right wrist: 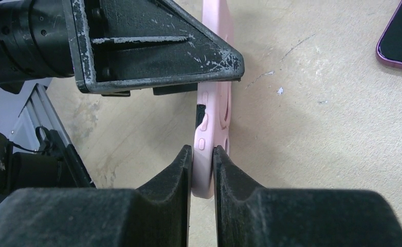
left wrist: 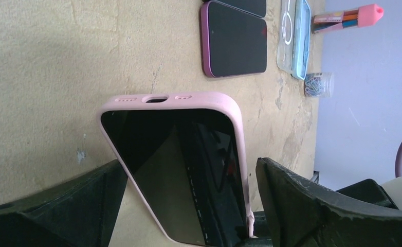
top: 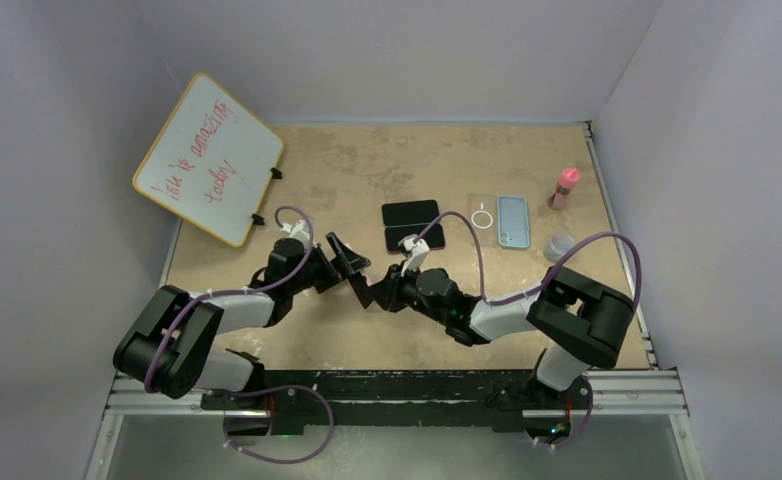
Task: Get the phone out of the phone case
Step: Remove the phone case from the phone.
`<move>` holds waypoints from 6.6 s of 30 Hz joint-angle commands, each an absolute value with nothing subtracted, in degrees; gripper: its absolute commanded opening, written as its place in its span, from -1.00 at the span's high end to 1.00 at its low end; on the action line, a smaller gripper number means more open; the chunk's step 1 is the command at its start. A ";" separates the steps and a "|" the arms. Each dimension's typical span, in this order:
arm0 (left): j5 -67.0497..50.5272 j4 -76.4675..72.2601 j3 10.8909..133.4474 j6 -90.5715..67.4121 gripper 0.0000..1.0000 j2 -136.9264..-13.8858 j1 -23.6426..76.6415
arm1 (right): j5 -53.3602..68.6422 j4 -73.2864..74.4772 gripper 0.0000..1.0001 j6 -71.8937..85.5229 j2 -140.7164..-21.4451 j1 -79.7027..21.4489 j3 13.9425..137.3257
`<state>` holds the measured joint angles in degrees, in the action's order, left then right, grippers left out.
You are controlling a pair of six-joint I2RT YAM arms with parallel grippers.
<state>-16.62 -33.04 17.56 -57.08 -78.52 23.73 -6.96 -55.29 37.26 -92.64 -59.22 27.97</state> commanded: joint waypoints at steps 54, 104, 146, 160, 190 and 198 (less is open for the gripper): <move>-13.51 -44.75 12.46 -63.77 0.29 -77.40 25.14 | 0.75 -63.22 0.45 38.09 -92.69 -59.67 26.41; -28.00 -31.04 23.16 -51.55 1.00 -71.51 25.14 | 24.09 -58.09 1.00 6.86 -88.11 -57.83 30.32; -25.07 -50.49 11.25 -37.80 1.00 -60.30 25.20 | 8.48 -50.30 -0.20 35.16 -73.55 -47.57 24.09; -26.28 -65.20 4.77 -32.17 1.00 -56.48 25.71 | 14.91 -59.35 -0.32 48.62 -77.99 -46.53 29.26; -2.22 -16.51 21.00 -25.62 -0.47 -57.75 39.59 | 14.05 -29.66 -0.55 34.16 -77.14 -37.80 27.33; 7.31 -3.98 25.14 -29.55 -0.71 -64.27 46.60 | 18.20 -28.82 -0.53 33.32 -86.14 -37.83 32.19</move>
